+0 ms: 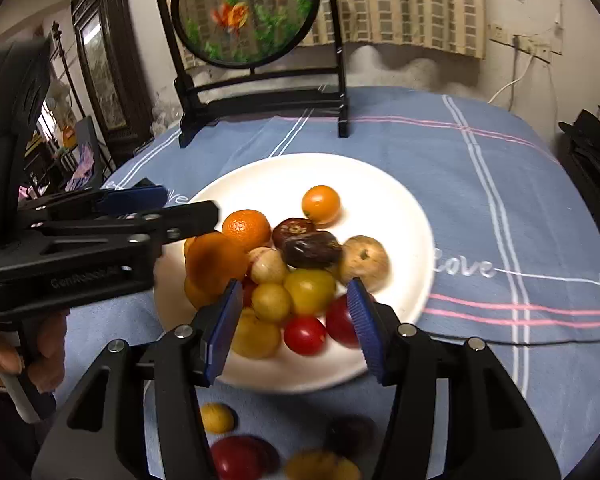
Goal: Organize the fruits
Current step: 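Carry the mandarin and small potato onto the white plate and open both tools, then withdraw both tools from the plate back to the remaining fruits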
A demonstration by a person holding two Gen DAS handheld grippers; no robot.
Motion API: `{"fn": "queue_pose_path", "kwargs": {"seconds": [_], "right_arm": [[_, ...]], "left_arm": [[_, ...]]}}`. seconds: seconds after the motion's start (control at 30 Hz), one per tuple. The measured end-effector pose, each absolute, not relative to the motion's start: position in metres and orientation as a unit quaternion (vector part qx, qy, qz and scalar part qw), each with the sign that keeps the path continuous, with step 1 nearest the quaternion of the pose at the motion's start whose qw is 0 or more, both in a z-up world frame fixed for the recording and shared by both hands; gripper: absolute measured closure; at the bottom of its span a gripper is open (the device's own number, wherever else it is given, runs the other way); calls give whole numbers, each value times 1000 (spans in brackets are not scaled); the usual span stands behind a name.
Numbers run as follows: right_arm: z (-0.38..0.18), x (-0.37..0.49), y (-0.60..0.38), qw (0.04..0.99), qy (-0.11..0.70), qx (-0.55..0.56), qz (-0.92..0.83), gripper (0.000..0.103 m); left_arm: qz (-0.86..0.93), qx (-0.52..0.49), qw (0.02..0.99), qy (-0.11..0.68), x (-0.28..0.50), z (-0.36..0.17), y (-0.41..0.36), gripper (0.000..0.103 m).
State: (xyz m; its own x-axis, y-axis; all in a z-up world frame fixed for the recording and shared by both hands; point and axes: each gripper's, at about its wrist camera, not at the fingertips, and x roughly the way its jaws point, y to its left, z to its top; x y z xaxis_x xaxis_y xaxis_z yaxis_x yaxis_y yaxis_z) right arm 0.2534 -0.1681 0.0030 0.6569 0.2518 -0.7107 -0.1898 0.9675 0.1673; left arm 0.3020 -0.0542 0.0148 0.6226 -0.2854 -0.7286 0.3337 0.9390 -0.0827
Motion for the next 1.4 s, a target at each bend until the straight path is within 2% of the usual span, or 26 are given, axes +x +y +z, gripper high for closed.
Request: {"fn": "queue_pose_path", "kwargs": {"seconds": [0.23,0.7,1.07,1.4], "right_arm": [[7,217,-194,914,389,64,100,47],[-8,148,-227,913,388,103,71,44],[-32,113,-237,902,407,128,68,44],[-39,102,-242,900,411,129,69,44]], "left_arm": [[-176,26,904,389,268,25,-46,32],[-176,28,897,404,205,7,-35,31],[-223,62,871,433,154,-26,-71,30],[-239,79,856,452,143,-43,-91,29]]}}
